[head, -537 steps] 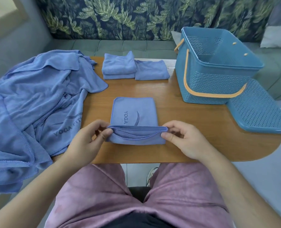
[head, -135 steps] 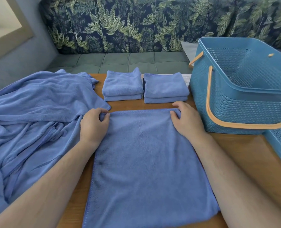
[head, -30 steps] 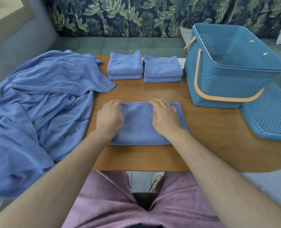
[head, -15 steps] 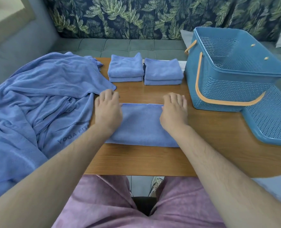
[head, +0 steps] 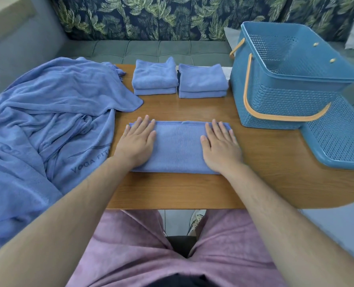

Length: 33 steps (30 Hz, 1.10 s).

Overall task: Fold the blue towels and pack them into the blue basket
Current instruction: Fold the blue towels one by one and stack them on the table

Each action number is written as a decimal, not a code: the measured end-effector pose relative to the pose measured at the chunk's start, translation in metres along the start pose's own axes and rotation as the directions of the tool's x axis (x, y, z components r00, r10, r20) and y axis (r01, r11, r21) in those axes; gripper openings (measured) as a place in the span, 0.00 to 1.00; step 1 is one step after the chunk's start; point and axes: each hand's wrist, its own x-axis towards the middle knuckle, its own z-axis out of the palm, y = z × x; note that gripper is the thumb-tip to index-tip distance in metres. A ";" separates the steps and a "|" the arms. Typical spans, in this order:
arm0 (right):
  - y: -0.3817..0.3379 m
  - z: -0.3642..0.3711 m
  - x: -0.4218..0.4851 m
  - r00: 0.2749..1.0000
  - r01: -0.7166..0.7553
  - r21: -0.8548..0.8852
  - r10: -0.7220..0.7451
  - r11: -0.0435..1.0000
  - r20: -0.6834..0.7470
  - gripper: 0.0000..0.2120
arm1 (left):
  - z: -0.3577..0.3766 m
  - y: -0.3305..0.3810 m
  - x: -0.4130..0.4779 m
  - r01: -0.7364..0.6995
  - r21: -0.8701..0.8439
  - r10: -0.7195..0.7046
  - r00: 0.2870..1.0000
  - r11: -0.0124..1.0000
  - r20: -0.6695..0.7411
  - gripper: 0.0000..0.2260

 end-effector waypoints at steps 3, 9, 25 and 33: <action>-0.002 -0.001 0.000 0.999 -0.047 -0.028 0.047 0.999 0.007 0.28 | -0.003 0.000 0.003 0.028 0.075 -0.029 0.999 0.997 0.015 0.25; -0.067 -0.021 -0.034 0.947 0.148 0.001 -0.142 0.989 -0.288 0.18 | -0.013 0.024 0.004 -0.362 0.100 0.361 0.932 0.927 0.030 0.21; -0.015 -0.014 -0.067 0.902 0.430 0.336 -0.380 0.838 -0.205 0.06 | -0.014 0.015 -0.084 -0.336 0.055 0.340 0.918 0.940 -0.203 0.17; 0.024 -0.016 -0.113 0.851 0.514 0.419 -0.505 0.749 -0.142 0.15 | -0.006 -0.001 -0.140 -0.561 -0.044 0.553 0.825 0.827 -0.120 0.21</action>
